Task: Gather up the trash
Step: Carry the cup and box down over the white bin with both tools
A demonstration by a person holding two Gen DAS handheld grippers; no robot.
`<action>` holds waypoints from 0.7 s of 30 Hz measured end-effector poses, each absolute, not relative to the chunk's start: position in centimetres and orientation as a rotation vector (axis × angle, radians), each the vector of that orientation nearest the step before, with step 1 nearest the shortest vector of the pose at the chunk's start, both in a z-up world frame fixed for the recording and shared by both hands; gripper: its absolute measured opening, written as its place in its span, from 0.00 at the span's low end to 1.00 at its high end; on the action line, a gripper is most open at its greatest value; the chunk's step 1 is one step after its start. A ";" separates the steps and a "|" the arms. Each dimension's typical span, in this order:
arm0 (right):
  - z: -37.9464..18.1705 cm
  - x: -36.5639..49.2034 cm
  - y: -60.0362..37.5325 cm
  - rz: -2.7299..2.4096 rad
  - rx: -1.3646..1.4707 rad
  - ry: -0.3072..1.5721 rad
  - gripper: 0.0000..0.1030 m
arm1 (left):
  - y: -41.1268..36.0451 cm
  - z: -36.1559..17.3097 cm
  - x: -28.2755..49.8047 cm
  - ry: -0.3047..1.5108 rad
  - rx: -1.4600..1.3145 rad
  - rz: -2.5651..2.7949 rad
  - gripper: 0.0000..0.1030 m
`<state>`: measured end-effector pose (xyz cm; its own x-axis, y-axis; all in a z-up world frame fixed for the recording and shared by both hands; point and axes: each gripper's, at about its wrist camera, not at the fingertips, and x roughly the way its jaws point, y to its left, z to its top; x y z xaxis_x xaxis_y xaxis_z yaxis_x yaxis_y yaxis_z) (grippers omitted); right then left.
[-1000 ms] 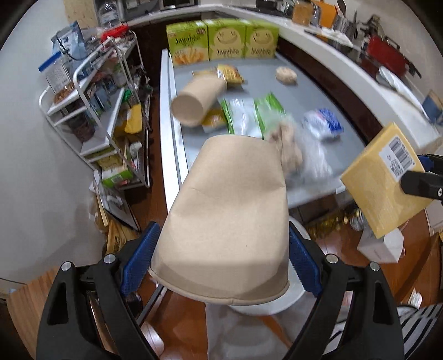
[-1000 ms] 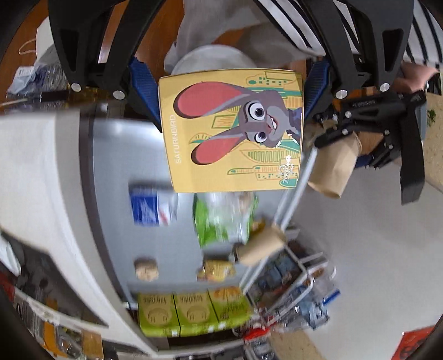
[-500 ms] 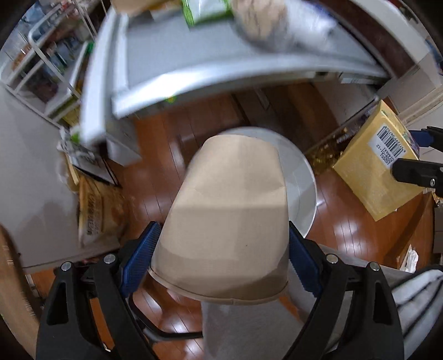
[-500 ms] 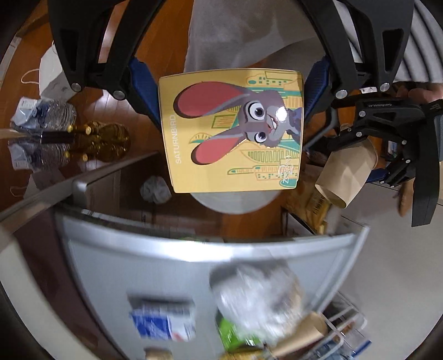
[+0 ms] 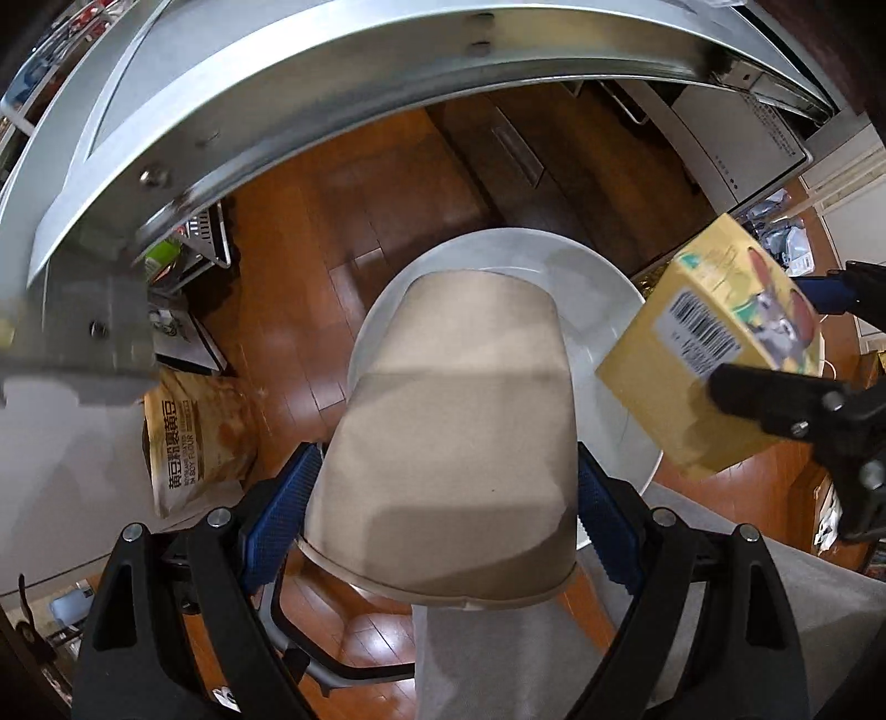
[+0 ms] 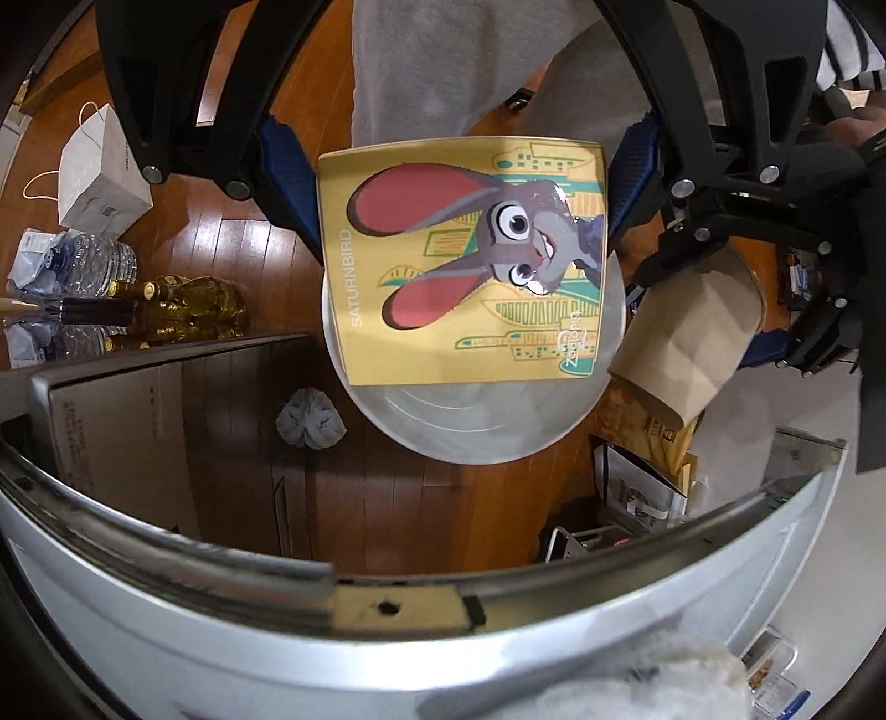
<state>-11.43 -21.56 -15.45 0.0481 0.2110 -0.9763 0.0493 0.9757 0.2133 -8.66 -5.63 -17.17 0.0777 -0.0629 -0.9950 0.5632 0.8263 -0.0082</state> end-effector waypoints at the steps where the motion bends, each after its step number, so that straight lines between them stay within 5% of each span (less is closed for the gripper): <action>1: -15.4 -11.3 -21.7 0.120 0.203 1.524 0.84 | -5.7 -17.3 -8.5 1.425 0.440 -0.490 0.87; 21: -16.3 -10.5 -22.3 0.099 0.217 1.534 0.84 | -5.7 -17.9 -8.4 1.450 0.437 -0.497 0.87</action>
<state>-10.53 -22.27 -16.34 0.0375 0.1993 -0.9792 0.0716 0.9769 0.2015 -8.37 -5.75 -17.89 0.0540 -0.0566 -0.9969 0.5667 0.8238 -0.0161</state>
